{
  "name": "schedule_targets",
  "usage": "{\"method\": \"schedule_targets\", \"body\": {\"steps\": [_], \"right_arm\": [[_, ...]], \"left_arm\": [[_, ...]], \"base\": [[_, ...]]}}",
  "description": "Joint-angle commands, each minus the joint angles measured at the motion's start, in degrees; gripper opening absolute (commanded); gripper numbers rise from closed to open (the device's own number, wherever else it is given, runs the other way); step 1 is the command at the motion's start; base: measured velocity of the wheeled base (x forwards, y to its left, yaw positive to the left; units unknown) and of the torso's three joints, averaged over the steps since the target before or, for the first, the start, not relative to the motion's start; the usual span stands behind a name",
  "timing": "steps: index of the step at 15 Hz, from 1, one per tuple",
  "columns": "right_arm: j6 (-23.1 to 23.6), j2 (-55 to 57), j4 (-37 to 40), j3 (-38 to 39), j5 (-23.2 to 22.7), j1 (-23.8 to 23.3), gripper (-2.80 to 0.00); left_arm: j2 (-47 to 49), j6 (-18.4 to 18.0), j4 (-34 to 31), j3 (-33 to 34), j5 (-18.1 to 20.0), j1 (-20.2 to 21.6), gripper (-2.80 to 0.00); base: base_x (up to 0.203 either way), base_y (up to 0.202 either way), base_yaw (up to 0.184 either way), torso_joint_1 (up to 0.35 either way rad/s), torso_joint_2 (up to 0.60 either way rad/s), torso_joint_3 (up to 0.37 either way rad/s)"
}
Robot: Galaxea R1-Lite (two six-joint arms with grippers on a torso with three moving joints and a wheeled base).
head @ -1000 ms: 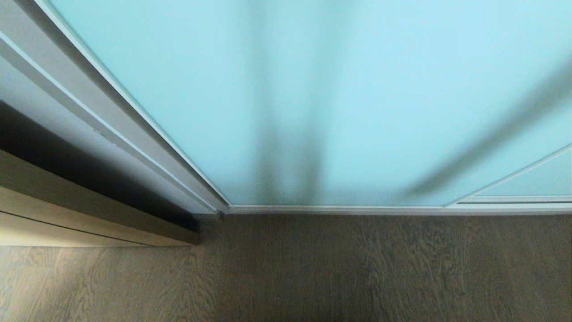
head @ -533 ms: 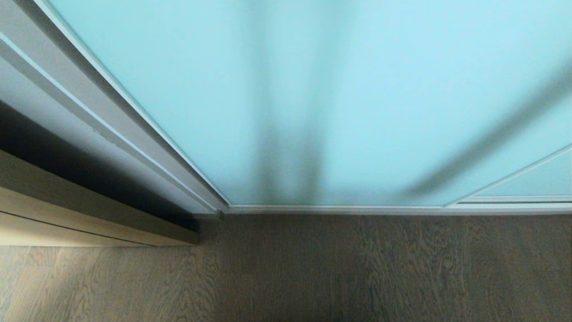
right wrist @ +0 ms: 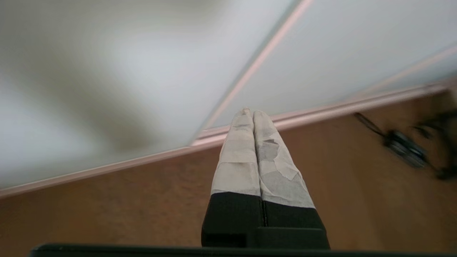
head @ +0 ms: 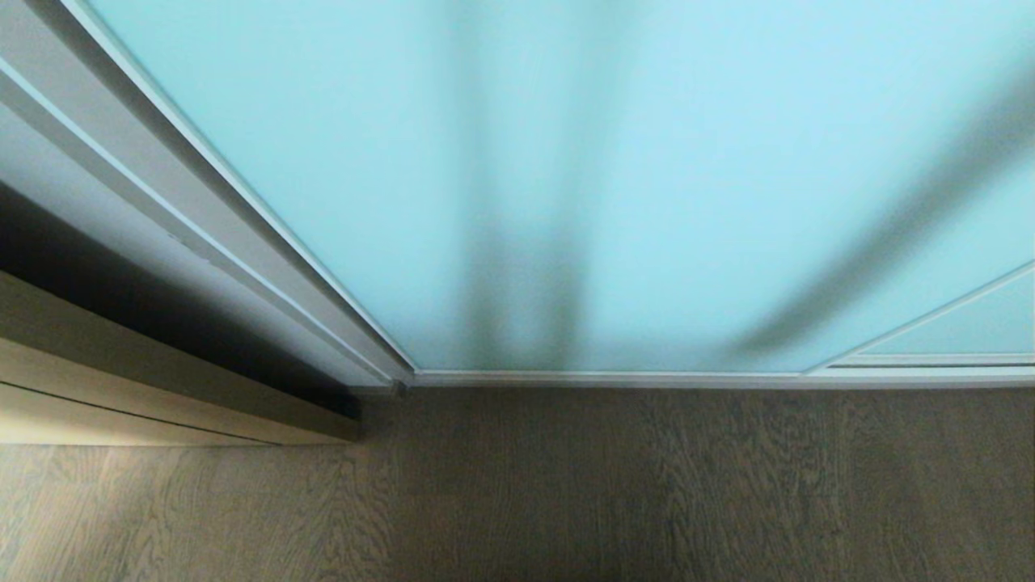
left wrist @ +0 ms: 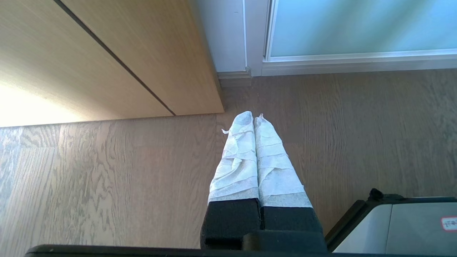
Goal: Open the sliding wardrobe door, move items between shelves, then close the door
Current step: Open the door
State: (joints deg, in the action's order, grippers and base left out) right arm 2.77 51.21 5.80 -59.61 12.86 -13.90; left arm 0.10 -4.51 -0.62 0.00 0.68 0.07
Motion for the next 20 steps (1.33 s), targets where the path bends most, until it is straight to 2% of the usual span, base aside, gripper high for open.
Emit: {"method": "schedule_targets", "body": {"steps": [1, 5, 8, 12, 14, 17, 20], "right_arm": [[1.2, 1.6, -1.1, 0.1, 0.0, -2.8, -2.80], [1.4, 4.7, -7.0, 0.9, -1.3, -7.5, -2.80], [1.0, 5.1, -7.2, 1.4, -4.0, -8.1, -2.80], [0.8, 6.9, -9.7, 1.7, -4.0, -8.7, -2.80], [0.8, 9.0, -13.4, 2.6, -4.2, -10.7, -2.80], [1.1, 12.6, -20.8, 4.9, -4.3, -11.0, -2.80], [1.4, 14.7, -23.3, 5.1, -4.3, -11.0, -2.80]], "left_arm": [[0.0, -0.1, 0.0, 0.1, 0.0, 0.0, -2.80], [0.0, -0.1, 0.0, 0.1, 0.0, 0.0, -2.80], [0.0, -0.1, 0.0, 0.1, 0.0, 0.0, -2.80], [0.0, -0.1, 0.0, 0.1, 0.0, 0.0, -2.80], [0.0, -0.1, 0.0, 0.1, 0.0, 0.0, -2.80], [0.0, -0.1, 0.0, 0.1, 0.0, 0.0, -2.80], [0.0, -0.1, 0.0, 0.1, 0.0, 0.0, -2.80]], "base": [[0.000, 0.000, 0.000, 0.000, 0.00, 0.000], [0.000, 0.000, 0.000, 0.000, 0.00, 0.000], [0.000, 0.000, 0.000, 0.000, 0.00, 0.000], [0.000, 0.000, 0.000, 0.000, 0.00, 0.000], [0.000, 0.000, 0.000, 0.000, 0.00, 0.000], [0.000, 0.000, 0.000, 0.000, 0.00, 0.000], [0.000, 0.000, 0.000, 0.000, 0.00, 0.000]]}}
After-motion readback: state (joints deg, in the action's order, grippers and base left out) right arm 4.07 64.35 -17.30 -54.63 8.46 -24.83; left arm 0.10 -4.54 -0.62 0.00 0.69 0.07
